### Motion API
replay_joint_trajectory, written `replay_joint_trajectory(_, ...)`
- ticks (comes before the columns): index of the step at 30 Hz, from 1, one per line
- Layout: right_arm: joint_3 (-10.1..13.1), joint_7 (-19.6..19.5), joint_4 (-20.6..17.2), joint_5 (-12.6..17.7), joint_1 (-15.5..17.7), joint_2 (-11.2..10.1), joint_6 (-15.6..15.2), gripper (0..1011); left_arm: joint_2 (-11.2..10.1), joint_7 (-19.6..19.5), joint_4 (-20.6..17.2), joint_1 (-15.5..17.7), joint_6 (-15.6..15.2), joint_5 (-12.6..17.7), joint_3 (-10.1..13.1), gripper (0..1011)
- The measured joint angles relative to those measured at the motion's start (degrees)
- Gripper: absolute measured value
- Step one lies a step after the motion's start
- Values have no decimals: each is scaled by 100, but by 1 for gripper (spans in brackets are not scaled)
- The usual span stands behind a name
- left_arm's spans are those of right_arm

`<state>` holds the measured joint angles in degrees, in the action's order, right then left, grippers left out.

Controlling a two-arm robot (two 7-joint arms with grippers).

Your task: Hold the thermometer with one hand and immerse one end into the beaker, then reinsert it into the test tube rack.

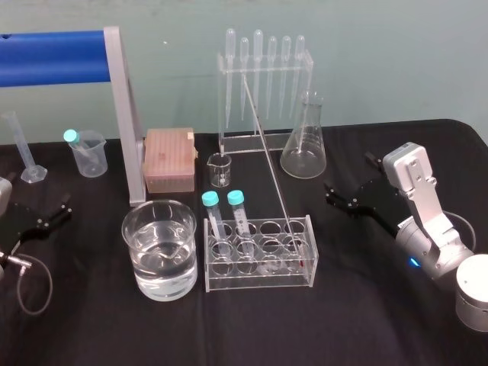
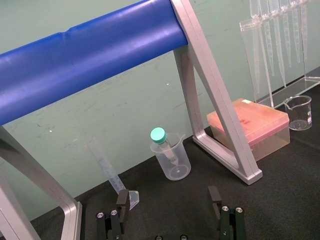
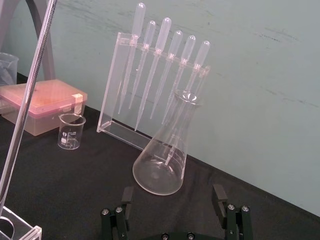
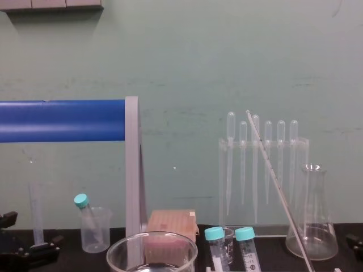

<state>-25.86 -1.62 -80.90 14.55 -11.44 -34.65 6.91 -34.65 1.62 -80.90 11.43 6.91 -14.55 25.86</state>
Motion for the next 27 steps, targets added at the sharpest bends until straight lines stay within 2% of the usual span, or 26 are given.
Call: replay_joint_trajectory(27, 0, 0, 0, 0, 0, 0, 0, 1002, 0, 0, 0, 0, 0, 0, 0, 1008)
